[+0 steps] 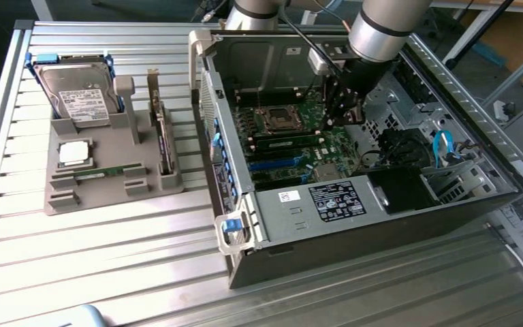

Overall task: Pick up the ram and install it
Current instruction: 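Press down the ram until it locks into place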

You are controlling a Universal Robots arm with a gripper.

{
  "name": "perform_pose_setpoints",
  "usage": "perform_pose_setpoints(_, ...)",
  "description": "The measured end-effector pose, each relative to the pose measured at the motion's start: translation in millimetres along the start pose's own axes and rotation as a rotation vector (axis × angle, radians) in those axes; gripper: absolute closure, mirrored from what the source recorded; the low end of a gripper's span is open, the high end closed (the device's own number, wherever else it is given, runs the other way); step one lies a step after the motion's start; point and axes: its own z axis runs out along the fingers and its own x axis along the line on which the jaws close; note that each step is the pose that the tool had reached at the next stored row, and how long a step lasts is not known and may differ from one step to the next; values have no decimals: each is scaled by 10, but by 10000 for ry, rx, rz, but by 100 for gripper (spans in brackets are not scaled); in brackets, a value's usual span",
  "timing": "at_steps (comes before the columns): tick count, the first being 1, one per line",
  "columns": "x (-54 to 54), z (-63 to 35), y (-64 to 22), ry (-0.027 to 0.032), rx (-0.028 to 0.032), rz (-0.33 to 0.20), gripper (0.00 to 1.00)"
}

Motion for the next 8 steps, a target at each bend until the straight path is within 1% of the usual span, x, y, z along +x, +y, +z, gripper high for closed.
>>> perform_pose_setpoints(8,-6,8,0,-2,0,1,89)
